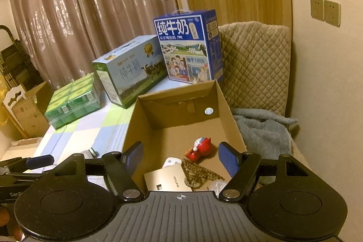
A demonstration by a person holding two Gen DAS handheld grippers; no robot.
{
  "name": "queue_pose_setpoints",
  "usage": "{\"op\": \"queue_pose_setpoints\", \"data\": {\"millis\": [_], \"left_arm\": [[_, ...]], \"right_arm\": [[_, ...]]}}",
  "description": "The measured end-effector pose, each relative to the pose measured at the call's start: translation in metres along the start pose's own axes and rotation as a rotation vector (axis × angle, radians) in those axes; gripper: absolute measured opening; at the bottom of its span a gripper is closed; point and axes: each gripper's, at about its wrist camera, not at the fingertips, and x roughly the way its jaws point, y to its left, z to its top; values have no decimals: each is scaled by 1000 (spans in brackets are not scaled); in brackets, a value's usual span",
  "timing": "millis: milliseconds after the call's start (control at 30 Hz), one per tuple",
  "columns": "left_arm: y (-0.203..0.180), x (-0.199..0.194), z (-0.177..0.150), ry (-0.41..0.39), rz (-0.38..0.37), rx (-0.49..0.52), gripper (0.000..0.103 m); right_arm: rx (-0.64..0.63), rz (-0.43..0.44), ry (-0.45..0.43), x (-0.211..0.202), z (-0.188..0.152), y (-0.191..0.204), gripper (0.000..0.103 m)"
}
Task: Organize rigid objects
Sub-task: 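Move both tools back toward the white square night-light on the bed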
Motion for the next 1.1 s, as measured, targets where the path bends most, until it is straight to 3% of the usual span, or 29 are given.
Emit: {"op": "queue_pose_setpoints", "data": {"millis": [433,1100], "left_arm": [[35,-54,-8,-34,63,-17,85],[130,-100,-42,-28,206,-72,85]], "right_arm": [[-11,63,-13,-24,-8,51,70],[-47,178,19,-6,-33,125,70]]}}
